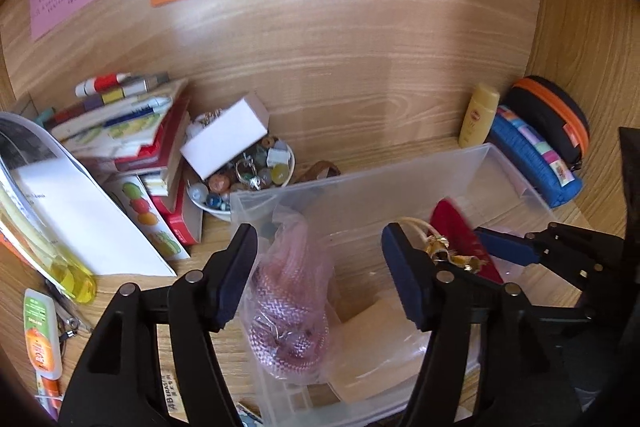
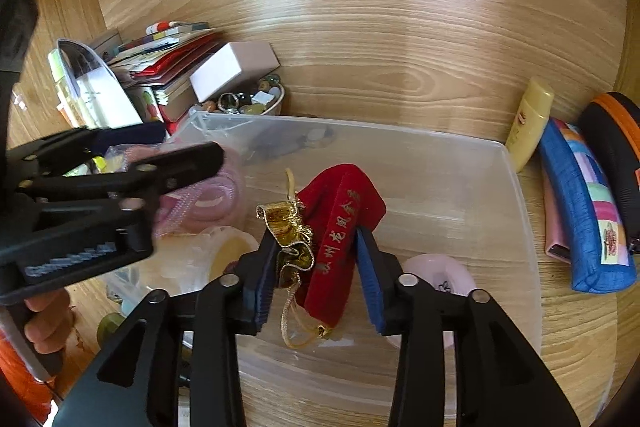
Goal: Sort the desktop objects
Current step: 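Carry the rope bag and red pouch into the clear box and release both, then grasp the fruit ornament with the left tool while the right tool grasps the clear jar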
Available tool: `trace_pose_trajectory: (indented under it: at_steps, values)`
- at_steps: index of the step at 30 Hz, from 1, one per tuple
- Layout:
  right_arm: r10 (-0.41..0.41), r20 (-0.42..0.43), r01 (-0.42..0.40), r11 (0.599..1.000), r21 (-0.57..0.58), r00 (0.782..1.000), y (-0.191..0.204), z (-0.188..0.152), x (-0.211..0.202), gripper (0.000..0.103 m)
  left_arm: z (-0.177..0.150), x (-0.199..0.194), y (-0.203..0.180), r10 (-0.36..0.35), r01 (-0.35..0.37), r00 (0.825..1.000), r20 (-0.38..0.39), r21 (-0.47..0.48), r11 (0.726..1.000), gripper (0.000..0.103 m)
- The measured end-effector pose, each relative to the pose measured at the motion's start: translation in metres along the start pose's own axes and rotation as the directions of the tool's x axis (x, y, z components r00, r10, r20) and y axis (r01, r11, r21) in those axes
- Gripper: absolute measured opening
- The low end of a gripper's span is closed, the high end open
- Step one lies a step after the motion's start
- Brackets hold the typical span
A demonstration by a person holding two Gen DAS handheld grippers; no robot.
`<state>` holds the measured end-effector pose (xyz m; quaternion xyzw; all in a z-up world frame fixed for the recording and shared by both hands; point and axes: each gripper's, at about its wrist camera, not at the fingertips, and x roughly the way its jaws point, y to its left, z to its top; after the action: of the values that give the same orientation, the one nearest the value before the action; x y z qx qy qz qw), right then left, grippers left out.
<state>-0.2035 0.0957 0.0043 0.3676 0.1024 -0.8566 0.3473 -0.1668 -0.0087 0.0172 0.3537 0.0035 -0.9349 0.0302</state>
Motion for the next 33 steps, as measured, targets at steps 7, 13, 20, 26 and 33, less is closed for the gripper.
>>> trace_pose_trajectory:
  at_steps: [7,13,20,26,33]
  values:
    - [-0.056,0.043,0.056,0.998,-0.006,0.998,0.001,0.002,-0.008,0.068,0.005,-0.018,-0.003,0.003,-0.004,0.999,0.049,0.015,1.0,0.073]
    - [-0.049,0.068,0.048,0.999,0.02,0.996,-0.005,0.004,-0.015,0.075,0.005,-0.034,0.002,0.024,-0.025,0.999,0.04,0.026,0.999,0.074]
    - [-0.025,0.116,0.023,1.0,0.017,0.993,-0.001,0.004,-0.023,0.078,-0.008,-0.07,0.019,0.089,-0.091,0.993,0.081,0.018,0.996,0.078]
    - [0.003,0.149,-0.004,1.0,0.004,0.989,0.007,0.004,-0.044,0.078,-0.031,-0.104,0.051,0.149,-0.149,0.984,0.101,-0.012,0.989,0.082]
    - [0.055,0.155,-0.05,0.998,-0.034,0.986,0.028,-0.013,-0.074,0.081,-0.071,-0.119,0.081,0.2,-0.199,0.979,0.041,-0.031,0.98,0.088]
